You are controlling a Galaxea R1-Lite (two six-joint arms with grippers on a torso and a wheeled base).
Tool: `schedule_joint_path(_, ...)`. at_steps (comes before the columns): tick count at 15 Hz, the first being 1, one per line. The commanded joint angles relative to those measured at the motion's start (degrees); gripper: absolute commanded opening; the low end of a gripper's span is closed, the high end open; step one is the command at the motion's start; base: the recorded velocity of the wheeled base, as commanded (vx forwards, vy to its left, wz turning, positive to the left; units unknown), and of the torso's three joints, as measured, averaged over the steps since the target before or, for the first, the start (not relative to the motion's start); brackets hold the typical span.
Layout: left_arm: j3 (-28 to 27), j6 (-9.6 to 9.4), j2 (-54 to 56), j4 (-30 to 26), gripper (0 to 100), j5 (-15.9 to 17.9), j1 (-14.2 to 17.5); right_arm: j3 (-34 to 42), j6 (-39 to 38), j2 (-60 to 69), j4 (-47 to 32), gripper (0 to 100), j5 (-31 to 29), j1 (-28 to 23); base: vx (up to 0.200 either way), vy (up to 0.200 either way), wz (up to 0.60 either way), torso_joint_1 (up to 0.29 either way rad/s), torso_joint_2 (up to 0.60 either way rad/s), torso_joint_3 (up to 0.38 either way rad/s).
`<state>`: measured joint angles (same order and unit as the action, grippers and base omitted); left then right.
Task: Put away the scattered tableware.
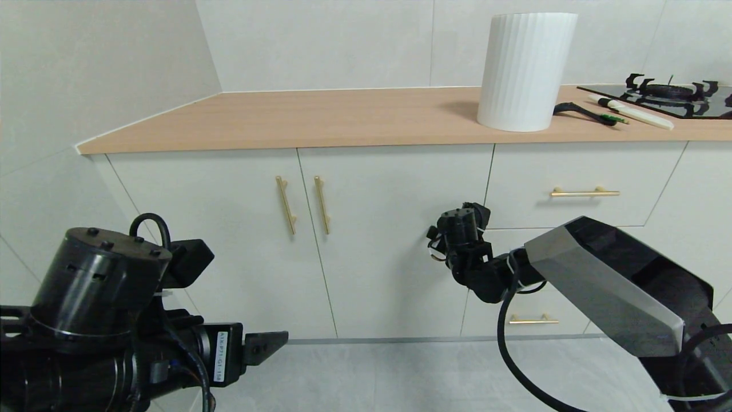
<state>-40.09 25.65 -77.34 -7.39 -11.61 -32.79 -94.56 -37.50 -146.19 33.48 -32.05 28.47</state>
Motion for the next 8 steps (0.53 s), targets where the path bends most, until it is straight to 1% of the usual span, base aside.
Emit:
schedule_joint_path(1,0.0,0.02,0.0,0.0,100,0.0,0.0,-0.5,0.0,-0.3,0.4,100,-0.4,-0.3,0.0,0.0,0.0,0.0,0.0,0.0)
schedule_joint_path(4,0.0,0.02,0.0,0.0,100,-0.1,0.0,2.5,-0.4,2.3,0.3,100,0.6,0.0,0.0,0.0,0.0,0.0,0.0,0.0)
schedule_joint_path(5,0.0,0.02,0.0,0.0,100,-0.1,0.0,10.5,-1.2,8.3,0.3,100,7.7,1.8,0.0,0.0,0.0,0.0,0.0,0.0)
schedule_joint_path(6,0.0,0.02,0.0,0.0,100,0.0,0.0,16.6,-2.3,12.9,0.2,100,13.9,2.4,0.0,0.0,0.0,0.0,0.0,0.0)
schedule_joint_path(7,0.0,0.02,0.0,0.0,100,-0.1,0.0,25.5,-2.3,19.5,0.4,100,24.8,2.6,0.0,0.0,0.0,0.0,0.0,0.0)
schedule_joint_path(8,0.0,0.02,0.0,0.0,100,-0.1,0.0,31.5,-1.9,24.8,0.9,100,33.9,2.6,0.0,0.0,0.0,0.0,0.0,0.0)
